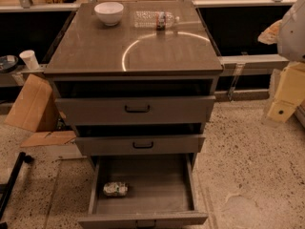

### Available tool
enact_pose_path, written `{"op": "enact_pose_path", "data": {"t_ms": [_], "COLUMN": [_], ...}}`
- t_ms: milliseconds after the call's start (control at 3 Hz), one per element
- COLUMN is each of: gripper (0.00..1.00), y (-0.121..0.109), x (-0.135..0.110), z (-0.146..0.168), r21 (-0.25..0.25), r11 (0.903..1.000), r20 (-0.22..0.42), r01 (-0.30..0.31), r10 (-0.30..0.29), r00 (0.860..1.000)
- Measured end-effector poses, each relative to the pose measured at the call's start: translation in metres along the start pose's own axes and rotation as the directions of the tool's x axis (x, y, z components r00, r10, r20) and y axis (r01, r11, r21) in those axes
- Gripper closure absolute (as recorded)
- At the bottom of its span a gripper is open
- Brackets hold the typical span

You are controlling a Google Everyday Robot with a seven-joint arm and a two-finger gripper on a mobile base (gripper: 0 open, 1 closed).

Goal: Pick 7up can from bottom drawer and place on counter

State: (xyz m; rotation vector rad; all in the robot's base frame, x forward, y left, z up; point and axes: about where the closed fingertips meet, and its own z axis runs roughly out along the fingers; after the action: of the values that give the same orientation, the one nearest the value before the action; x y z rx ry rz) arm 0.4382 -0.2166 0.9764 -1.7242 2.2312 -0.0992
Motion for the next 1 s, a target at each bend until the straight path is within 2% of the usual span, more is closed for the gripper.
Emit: {"op": "enact_pose_path", "data": {"t_ms": [333,667,1000], "gripper": [0.0,0.0,0.0], "y": [-0.001,-0.002,0.005], "x": [-0.002,-0.002,-0.002], "z": [-0.002,0.028,0.083], "r21": [0.011,-0.001,-0.038], "r11": [0.9999,0.9999,0.9986], "r20": [-0.001,-0.014,0.01], "r01": [0.004,0.016,0.036], "r10": [-0.004,-0.016,-0.035], "r00": [1.0,1.0,0.999]}}
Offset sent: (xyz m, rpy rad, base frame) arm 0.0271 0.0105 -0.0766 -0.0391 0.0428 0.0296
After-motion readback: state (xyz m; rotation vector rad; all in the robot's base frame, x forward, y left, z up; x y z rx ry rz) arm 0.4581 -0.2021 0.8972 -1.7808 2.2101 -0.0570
